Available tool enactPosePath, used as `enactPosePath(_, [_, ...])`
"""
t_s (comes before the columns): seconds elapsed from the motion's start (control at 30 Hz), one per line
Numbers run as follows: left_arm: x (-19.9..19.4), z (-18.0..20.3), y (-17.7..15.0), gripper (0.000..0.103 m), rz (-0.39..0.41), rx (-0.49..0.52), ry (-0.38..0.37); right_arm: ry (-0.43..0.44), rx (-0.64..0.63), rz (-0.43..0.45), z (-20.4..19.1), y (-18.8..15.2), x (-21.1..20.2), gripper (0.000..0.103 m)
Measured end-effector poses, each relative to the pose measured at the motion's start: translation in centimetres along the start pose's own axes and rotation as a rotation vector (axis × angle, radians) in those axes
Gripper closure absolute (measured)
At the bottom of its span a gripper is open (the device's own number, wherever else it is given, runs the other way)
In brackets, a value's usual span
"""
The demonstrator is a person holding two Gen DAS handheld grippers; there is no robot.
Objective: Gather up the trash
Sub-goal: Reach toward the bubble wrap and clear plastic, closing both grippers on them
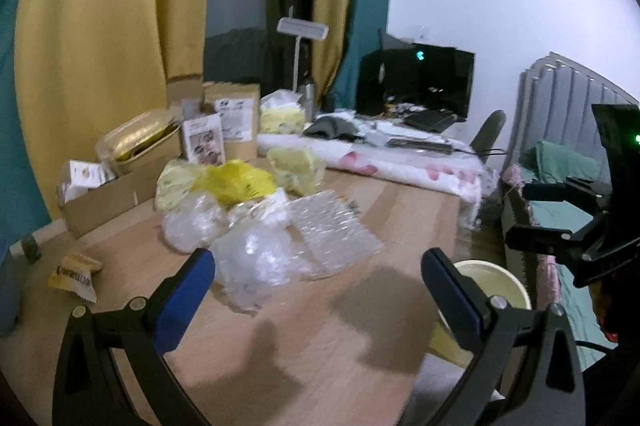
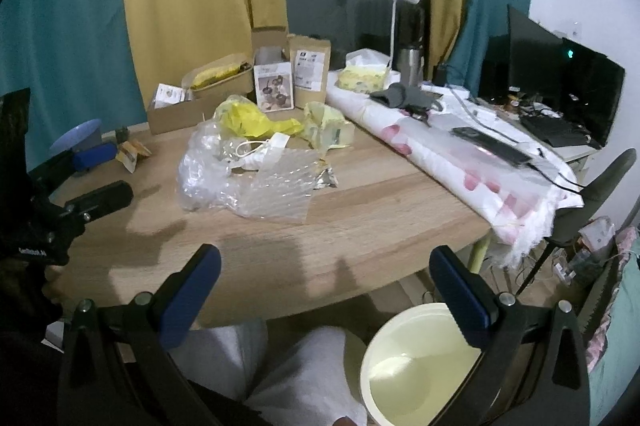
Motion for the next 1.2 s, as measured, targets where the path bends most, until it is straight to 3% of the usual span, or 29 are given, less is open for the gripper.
enactPosePath(0.57, [9.0, -5.3, -0.9, 0.002, -0.159, -0.023, 0.008, 0.14, 0.005, -0.151, -1.2, 2.2, 15.9, 0.002])
enactPosePath(0.77, [10.8, -6.0, -1.7, 0.007, -0.198, -0.103, -0.024, 0.181, -0.003, -0.186, -2.5, 3.1, 19.6, 0.018])
enactPosePath(0.83, [11.4, -5.8, -2.0, 0.013, -0.212, -0.074, -0.015, 0.196, -0.005, -0.21, -2.9, 2.9, 20.6, 0.033])
enactPosePath(0.9, [11.7, -5.7, -2.3, 0.029, -0.225, -0.051, -0.001, 0.193, -0.019, -0.228, -3.3, 2.5, 21.0, 0.045])
enactPosePath(0.97, [11.9, -5.8, -2.4, 0.039, -0.234, -0.059, -0.006, 0.185, -0.025, -0.224, -3.3, 2.5, 21.2, 0.051])
enactPosePath(1.0, [12.0, -5.8, -2.3, 0.044, -0.233, -0.063, -0.005, 0.191, -0.021, -0.222, -3.3, 2.5, 21.2, 0.059])
enactPosePath(1.1, [11.7, -5.7, -2.3, 0.054, -0.227, -0.064, -0.008, 0.216, -0.022, -0.221, -3.4, 2.3, 21.0, 0.083])
enactPosePath(1.2, [11.1, -5.4, -2.0, 0.059, -0.215, -0.056, -0.013, 0.232, -0.033, -0.212, -3.5, 1.9, 19.8, 0.091])
Point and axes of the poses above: each gripper's, at about its wrist camera, not at the fingertips, and x roughly the way its jaws point, z to its right, y to its top, the point moved 7 cm from there along x, roughly the way its jaws point, and after that the axes turned 2 degrees about y, right-handed, at the moved point
